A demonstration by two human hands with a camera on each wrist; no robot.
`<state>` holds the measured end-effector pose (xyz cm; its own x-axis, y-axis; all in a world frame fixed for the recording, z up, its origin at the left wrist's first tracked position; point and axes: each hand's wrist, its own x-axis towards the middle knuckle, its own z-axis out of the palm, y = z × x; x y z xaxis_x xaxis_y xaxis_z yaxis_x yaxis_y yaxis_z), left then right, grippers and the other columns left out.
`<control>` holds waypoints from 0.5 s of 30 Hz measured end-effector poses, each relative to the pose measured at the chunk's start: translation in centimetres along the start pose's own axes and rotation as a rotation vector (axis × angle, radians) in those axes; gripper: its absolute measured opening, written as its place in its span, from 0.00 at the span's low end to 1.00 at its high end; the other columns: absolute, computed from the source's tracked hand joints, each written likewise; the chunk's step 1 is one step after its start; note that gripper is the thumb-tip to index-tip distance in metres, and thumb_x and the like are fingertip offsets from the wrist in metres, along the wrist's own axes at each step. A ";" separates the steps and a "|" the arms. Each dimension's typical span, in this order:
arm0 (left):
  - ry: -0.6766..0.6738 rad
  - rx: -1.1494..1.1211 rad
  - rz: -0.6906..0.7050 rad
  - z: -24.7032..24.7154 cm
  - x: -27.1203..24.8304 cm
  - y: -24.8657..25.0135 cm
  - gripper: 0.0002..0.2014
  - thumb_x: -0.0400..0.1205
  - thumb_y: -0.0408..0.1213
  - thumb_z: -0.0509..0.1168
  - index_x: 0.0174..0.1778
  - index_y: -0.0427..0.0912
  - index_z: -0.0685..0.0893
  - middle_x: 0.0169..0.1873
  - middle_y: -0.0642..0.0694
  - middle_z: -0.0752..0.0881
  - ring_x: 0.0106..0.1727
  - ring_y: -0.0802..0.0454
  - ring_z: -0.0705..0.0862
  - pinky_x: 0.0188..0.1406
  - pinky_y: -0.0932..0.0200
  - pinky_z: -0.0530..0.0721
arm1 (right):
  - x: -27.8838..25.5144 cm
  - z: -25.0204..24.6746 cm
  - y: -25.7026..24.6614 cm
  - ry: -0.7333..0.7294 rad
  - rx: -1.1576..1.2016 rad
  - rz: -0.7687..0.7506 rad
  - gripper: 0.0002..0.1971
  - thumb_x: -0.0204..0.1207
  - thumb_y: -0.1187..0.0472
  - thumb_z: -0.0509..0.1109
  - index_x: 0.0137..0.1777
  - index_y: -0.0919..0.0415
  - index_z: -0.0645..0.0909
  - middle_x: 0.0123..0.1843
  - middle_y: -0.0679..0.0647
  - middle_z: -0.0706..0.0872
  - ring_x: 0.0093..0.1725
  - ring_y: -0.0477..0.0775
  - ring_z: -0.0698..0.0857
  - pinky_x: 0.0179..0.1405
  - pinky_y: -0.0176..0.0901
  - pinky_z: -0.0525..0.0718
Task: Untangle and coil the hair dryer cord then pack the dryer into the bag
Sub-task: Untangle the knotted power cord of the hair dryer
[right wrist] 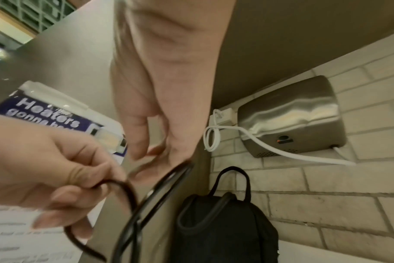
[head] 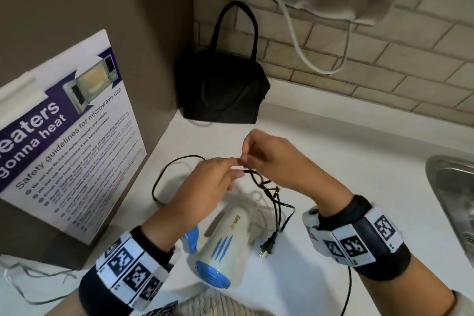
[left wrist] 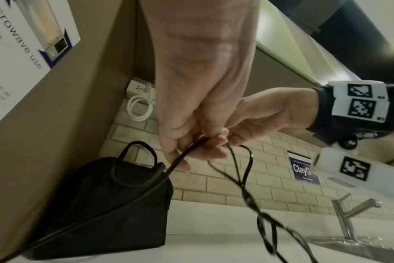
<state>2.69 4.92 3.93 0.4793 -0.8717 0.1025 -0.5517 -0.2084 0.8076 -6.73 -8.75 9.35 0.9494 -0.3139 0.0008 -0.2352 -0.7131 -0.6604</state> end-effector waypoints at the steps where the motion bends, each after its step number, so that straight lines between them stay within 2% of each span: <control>1: 0.015 -0.042 -0.019 -0.2 0.0 0.0 0.13 0.84 0.24 0.58 0.56 0.37 0.86 0.32 0.58 0.81 0.32 0.69 0.81 0.35 0.77 0.76 | -0.1 -0.5 0.2 0.131 0.122 -0.033 0.02 0.80 0.67 0.66 0.47 0.60 0.78 0.41 0.50 0.87 0.43 0.45 0.86 0.43 0.33 0.81; 3: 0.027 -0.123 -0.052 -0.8 -0.1 0.3 0.12 0.84 0.25 0.59 0.49 0.39 0.87 0.30 0.54 0.80 0.27 0.69 0.79 0.32 0.77 0.76 | 0.0 -1.9 0.8 0.355 0.416 -0.033 0.05 0.82 0.66 0.63 0.49 0.58 0.79 0.47 0.54 0.87 0.50 0.49 0.87 0.53 0.39 0.83; 5: 0.041 -0.142 -0.047 -1.2 -0.2 0.6 0.11 0.85 0.30 0.59 0.43 0.43 0.87 0.29 0.54 0.82 0.26 0.64 0.78 0.31 0.75 0.76 | 0.3 -2.6 2.1 0.394 0.589 0.050 0.08 0.86 0.62 0.58 0.52 0.55 0.80 0.53 0.54 0.87 0.56 0.50 0.86 0.58 0.45 0.83; 6: 0.049 -0.150 -0.034 -1.4 -0.2 0.7 0.12 0.85 0.32 0.60 0.43 0.43 0.87 0.29 0.54 0.83 0.25 0.62 0.76 0.31 0.74 0.75 | 0.5 -2.4 2.9 0.334 0.627 0.100 0.11 0.87 0.58 0.55 0.55 0.54 0.80 0.56 0.53 0.87 0.59 0.51 0.85 0.60 0.47 0.81; 8: 0.068 -0.223 -0.028 -1.8 -0.1 1.0 0.12 0.85 0.33 0.59 0.44 0.44 0.88 0.31 0.56 0.84 0.26 0.60 0.74 0.31 0.70 0.76 | 0.6 -1.1 4.6 0.121 0.648 0.191 0.18 0.87 0.49 0.51 0.62 0.54 0.81 0.61 0.51 0.88 0.64 0.49 0.84 0.64 0.49 0.78; 11: 0.140 -0.295 -0.047 -2.5 0.2 1.1 0.14 0.85 0.32 0.59 0.41 0.50 0.87 0.31 0.58 0.85 0.26 0.61 0.73 0.31 0.70 0.76 | 0.2 1.6 5.2 -0.206 0.589 0.261 0.31 0.84 0.38 0.41 0.66 0.53 0.81 0.60 0.51 0.89 0.66 0.46 0.83 0.70 0.50 0.75; 13: 0.205 -0.317 -0.086 -2.9 0.3 0.7 0.15 0.86 0.34 0.58 0.40 0.55 0.86 0.33 0.56 0.85 0.27 0.61 0.74 0.33 0.68 0.76 | -0.2 2.3 4.8 -0.373 0.584 0.271 0.34 0.82 0.34 0.38 0.63 0.49 0.82 0.52 0.53 0.92 0.64 0.50 0.84 0.71 0.50 0.74; 15: 0.251 -0.353 -0.140 -3.3 0.3 0.2 0.14 0.86 0.37 0.58 0.41 0.56 0.87 0.34 0.56 0.84 0.30 0.59 0.74 0.36 0.64 0.76 | -0.5 2.1 4.3 -0.417 0.610 0.277 0.32 0.83 0.36 0.42 0.60 0.51 0.84 0.38 0.53 0.89 0.54 0.54 0.88 0.66 0.48 0.76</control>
<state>4.97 6.11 6.09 0.7071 -0.7026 0.0804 -0.2241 -0.1147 0.9678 -7.79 -10.31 4.90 0.9009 -0.0827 -0.4261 -0.4338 -0.1353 -0.8908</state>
